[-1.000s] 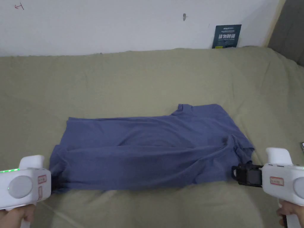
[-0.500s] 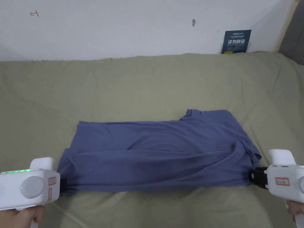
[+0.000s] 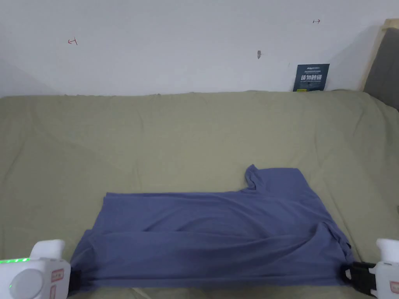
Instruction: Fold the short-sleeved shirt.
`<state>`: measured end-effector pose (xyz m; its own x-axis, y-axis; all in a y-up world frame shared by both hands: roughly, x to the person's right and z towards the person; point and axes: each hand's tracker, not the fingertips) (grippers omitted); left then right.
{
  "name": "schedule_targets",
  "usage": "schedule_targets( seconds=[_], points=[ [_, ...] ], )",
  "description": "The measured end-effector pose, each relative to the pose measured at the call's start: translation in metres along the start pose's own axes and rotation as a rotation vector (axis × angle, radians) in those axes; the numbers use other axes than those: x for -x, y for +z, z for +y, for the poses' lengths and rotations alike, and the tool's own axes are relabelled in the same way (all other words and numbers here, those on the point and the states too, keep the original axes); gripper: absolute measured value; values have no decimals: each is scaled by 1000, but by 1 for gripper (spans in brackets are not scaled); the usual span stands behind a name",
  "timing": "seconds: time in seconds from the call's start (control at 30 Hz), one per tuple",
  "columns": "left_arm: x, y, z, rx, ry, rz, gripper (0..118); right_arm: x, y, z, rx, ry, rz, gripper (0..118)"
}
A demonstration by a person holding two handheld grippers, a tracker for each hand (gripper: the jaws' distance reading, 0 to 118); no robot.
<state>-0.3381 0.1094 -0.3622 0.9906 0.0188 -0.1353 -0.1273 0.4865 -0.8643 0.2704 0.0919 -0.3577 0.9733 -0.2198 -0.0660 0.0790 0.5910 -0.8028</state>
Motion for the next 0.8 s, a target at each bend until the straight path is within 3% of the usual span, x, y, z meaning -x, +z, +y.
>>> schedule_targets(
  seconds=[0.3,0.33,0.37,0.4,0.43,0.47,0.5,0.57,0.6,0.73,0.77,0.8],
  points=[
    [7,17,-45,3,17,-10,0,16,18,-41,47,13,-9,9],
    [8,16,-45,8,33,-16,0,4,15,-40,68,3,-20,10],
    [8,16,-45,4,37,-19,0,3,13,-39,91,-4,-18,14],
    [5,17,-46,-16,38,-22,6,4,14,-40,82,-8,-25,35],
    [6,18,-46,-32,31,-34,25,5,17,-40,71,-11,-63,70],
    [6,21,-47,-54,4,-10,83,0,17,-36,66,-6,-93,114],
    [6,23,-46,-54,-6,0,116,-1,21,-35,56,-4,-77,118],
    [4,35,-42,-159,-29,-28,116,-4,34,-29,-13,-36,-34,118],
    [4,38,-39,-109,-12,-14,116,-6,37,-24,-9,-39,-23,118],
    [-5,49,-9,-175,17,-43,109,15,45,1,-80,18,-15,115],
    [-9,48,-2,-185,14,-53,94,21,45,6,-109,41,-15,103],
    [-13,48,8,-204,7,-68,64,26,44,10,-141,68,-17,77]
  ],
)
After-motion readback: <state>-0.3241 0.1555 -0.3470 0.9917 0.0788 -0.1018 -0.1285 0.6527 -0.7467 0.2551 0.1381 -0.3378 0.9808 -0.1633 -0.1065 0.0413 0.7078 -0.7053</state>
